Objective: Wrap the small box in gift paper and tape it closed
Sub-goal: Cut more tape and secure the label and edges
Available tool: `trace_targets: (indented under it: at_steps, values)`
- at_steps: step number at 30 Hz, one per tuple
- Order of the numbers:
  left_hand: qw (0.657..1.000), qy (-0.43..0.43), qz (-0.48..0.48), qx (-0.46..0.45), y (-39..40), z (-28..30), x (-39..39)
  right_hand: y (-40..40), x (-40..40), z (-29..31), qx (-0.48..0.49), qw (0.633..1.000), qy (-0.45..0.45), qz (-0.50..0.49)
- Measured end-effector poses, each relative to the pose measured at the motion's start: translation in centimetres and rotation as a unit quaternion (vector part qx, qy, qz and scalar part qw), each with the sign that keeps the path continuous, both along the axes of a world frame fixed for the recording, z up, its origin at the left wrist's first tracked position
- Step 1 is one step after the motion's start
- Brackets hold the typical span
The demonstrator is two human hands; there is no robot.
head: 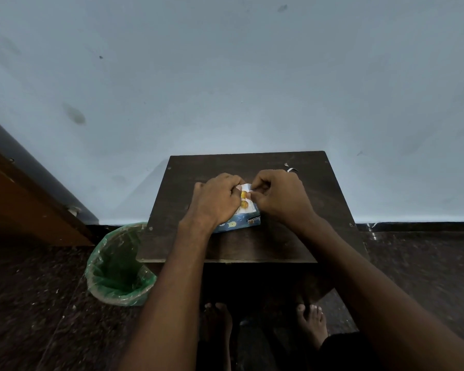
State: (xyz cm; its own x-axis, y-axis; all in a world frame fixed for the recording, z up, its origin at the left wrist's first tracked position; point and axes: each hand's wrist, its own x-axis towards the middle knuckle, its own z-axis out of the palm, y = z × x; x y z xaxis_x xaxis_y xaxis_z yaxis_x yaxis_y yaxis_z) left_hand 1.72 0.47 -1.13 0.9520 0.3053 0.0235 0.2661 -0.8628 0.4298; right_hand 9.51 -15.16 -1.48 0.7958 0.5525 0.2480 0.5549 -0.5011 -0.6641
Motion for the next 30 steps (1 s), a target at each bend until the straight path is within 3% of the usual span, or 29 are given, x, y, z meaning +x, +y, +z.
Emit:
trace_targets:
  at_steps: [6, 10, 13, 17, 25, 28, 30]
  values:
    - [0.999, -0.036, -0.006, -0.008, -0.2, 0.0, -0.2, -0.3, 0.0, -0.2, -0.027, 0.999, -0.008, 0.041]
    - [0.998, -0.062, 0.012, 0.015, -0.4, -0.1, 0.3, -1.2, 1.0, 0.1, -0.018, 0.999, -0.005, -0.044]
    - [0.990, -0.134, 0.032, -0.014, -0.8, 0.0, 0.5, -3.2, 2.3, 0.7, -0.095, 0.992, 0.016, -0.079]
    - [0.978, -0.197, 0.047, -0.041, -0.8, -0.2, 0.8, -5.0, 2.7, 1.3, -0.178, 0.979, 0.093, -0.024]
    - [0.974, -0.220, 0.009, -0.059, -1.5, -0.3, 0.9, -3.9, 2.4, 0.2, -0.255, 0.965, 0.054, -0.007]
    - [0.973, -0.223, 0.001, -0.062, -1.6, -0.2, 0.9, -3.9, 2.5, -0.3, -0.243, 0.970, 0.021, -0.007]
    - [0.971, -0.230, 0.002, -0.071, -1.6, -0.2, 1.0, -4.2, 2.6, -0.1, -0.181, 0.983, 0.023, -0.026]
